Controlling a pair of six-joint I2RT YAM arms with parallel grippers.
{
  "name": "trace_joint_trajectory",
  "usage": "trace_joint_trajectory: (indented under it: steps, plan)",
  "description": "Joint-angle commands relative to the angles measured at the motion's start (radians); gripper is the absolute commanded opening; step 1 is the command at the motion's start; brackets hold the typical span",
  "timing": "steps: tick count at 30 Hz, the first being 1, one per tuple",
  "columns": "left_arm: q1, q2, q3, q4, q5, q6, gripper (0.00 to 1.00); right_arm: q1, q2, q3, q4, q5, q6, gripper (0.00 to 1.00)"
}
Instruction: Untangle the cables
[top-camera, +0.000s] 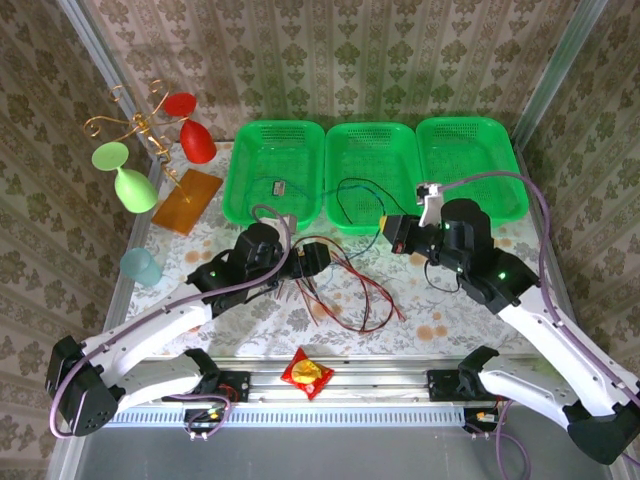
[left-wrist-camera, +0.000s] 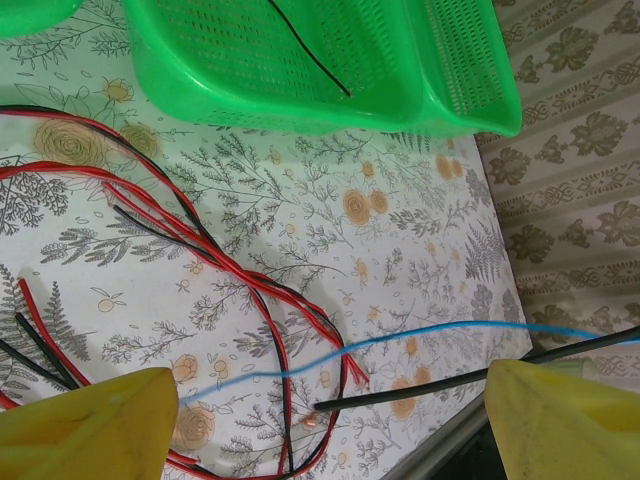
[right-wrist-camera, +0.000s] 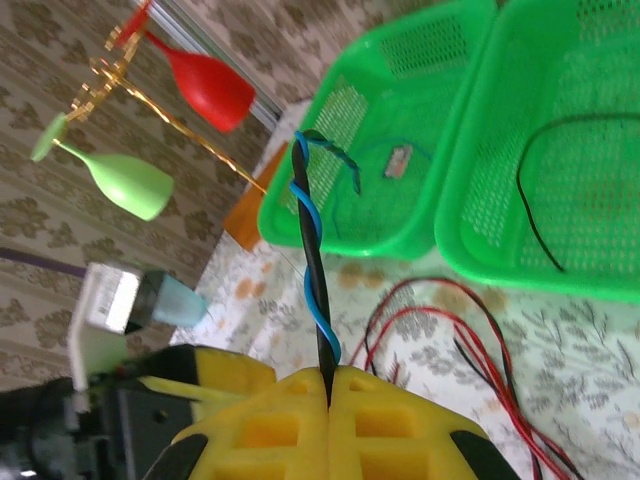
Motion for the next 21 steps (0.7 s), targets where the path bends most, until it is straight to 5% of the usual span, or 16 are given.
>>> trace_joint_trajectory:
  steps: [1,11,21]
  plan:
    - [-0.002,-0.012,0.022,0.014,0.006,0.079,0.80,0.004,-0.001,0.047,-0.030,0.021,-0.048,0.00]
    - [0.043,-0.235,-0.115,0.091,-0.042,0.483,0.77,0.002,0.009,0.139,-0.059,0.031,-0.005,0.00]
    - [0.073,-0.335,-0.200,0.127,0.015,0.671,0.78,-0.014,-0.001,0.160,-0.040,-0.005,0.102,0.00]
